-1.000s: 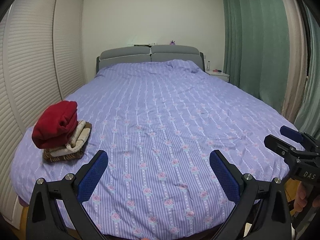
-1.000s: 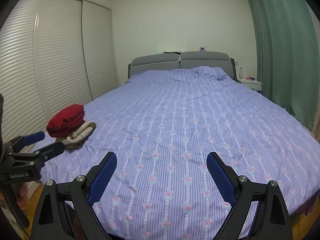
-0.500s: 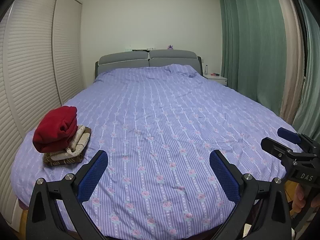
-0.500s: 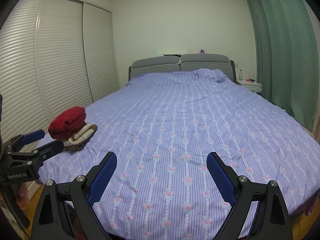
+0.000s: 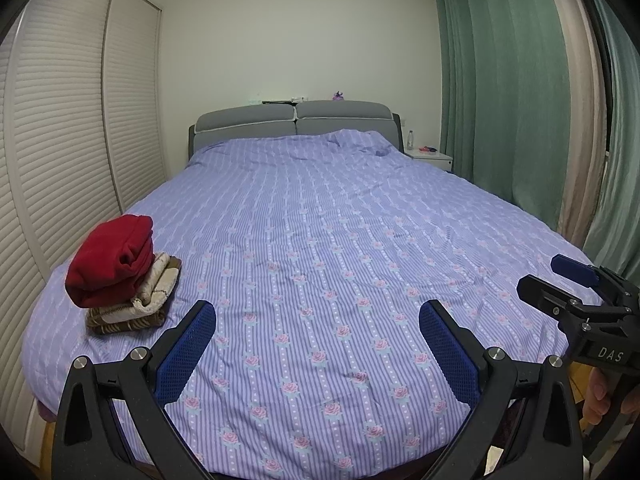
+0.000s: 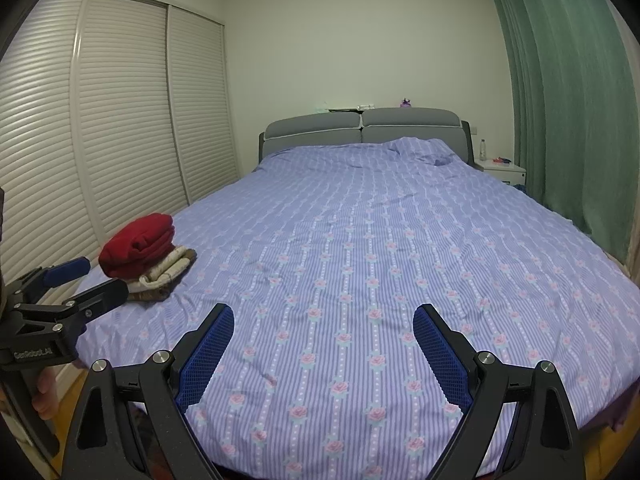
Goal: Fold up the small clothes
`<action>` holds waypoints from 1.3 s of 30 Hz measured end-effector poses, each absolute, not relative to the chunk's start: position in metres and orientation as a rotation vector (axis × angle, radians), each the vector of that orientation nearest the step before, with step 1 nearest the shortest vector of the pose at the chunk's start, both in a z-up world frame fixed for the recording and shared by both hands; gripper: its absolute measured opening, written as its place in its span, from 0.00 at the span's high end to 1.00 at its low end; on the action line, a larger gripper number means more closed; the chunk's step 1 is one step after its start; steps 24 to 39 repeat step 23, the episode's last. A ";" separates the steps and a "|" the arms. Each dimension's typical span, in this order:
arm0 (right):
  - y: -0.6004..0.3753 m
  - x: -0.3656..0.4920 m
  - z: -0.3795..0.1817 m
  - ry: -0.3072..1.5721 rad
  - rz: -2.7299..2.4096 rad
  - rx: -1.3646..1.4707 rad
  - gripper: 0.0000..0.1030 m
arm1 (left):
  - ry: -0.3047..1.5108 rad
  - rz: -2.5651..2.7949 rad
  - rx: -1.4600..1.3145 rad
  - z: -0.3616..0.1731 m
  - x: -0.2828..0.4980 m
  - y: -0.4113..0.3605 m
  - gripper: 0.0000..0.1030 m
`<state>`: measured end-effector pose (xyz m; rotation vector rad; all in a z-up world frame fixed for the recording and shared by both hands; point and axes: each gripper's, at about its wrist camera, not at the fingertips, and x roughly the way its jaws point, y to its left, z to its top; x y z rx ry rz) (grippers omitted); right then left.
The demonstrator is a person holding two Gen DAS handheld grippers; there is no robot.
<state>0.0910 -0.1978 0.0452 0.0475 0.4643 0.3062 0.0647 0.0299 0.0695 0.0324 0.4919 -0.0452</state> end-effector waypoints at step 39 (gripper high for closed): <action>-0.200 0.091 0.044 0.469 0.311 0.053 0.11 | 0.508 -0.043 0.035 0.068 0.066 0.030 0.00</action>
